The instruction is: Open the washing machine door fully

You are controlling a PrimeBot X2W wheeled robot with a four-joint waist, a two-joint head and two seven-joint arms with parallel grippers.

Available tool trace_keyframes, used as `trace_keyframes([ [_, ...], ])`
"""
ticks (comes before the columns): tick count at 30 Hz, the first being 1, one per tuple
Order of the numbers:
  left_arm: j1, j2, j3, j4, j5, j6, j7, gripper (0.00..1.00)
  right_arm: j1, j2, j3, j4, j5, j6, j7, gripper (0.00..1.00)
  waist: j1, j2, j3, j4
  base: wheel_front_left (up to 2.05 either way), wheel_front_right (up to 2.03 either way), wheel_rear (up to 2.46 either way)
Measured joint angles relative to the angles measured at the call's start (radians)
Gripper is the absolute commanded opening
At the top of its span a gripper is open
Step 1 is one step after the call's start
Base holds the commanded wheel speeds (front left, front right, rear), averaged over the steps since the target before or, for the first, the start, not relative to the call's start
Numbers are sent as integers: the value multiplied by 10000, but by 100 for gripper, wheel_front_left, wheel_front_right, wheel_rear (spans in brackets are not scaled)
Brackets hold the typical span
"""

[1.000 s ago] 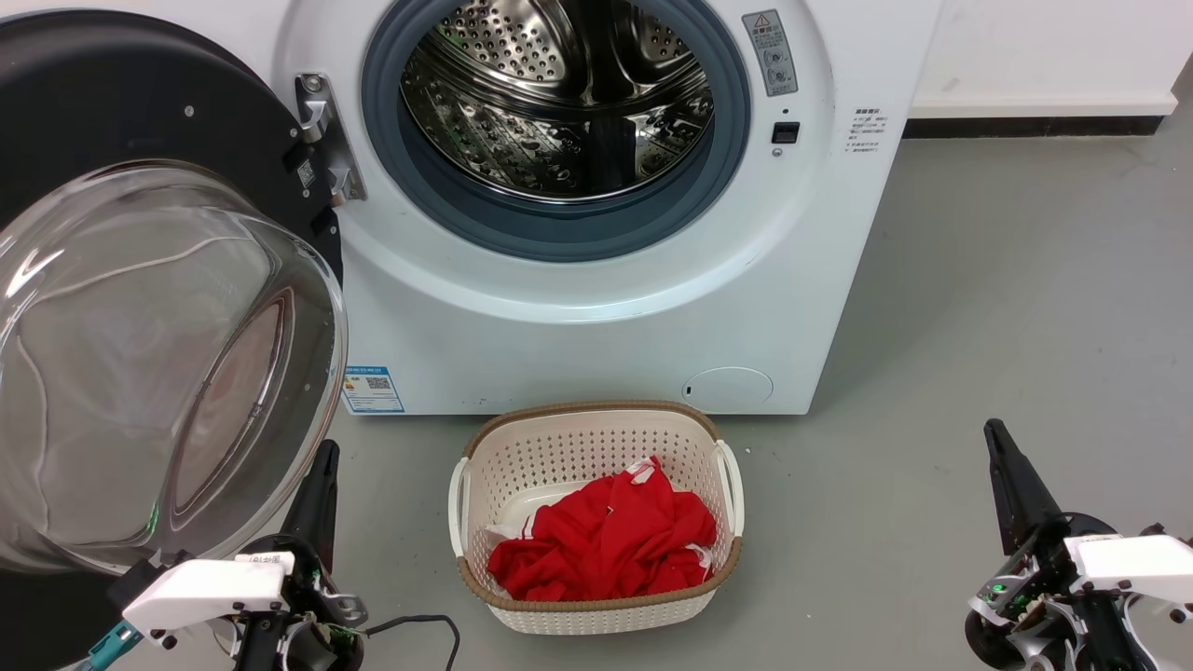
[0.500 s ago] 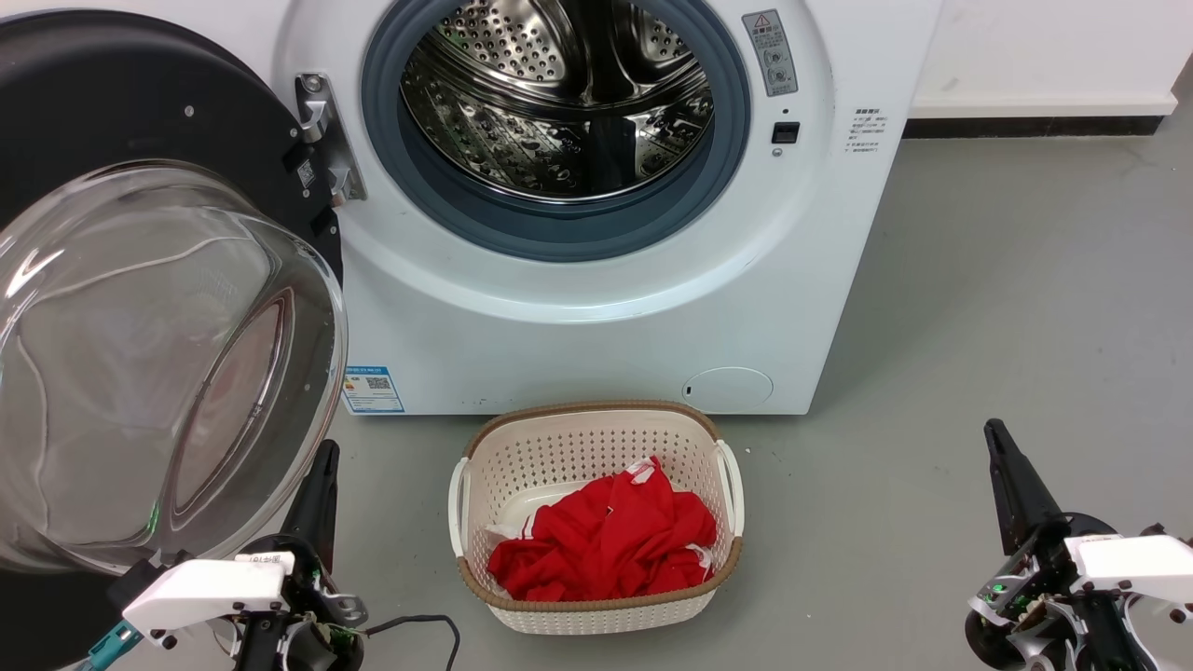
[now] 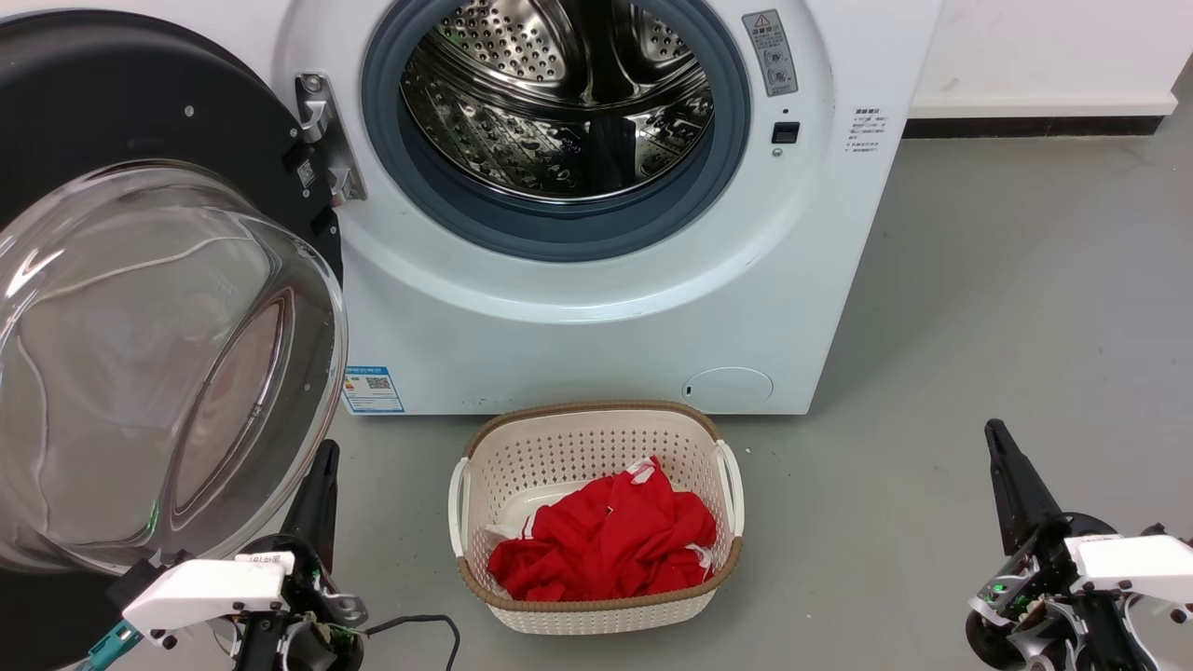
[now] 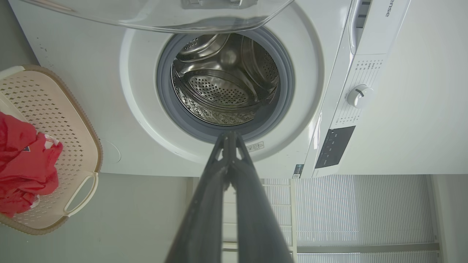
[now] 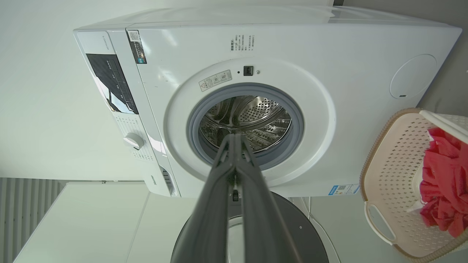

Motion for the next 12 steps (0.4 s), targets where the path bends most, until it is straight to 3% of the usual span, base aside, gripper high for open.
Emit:
trace_keyframes([
  [12,-1,0,0,0,0,0,0,0,-1,8,-13,0,-13,0,12,0,0,0,0,0,0,0,0],
])
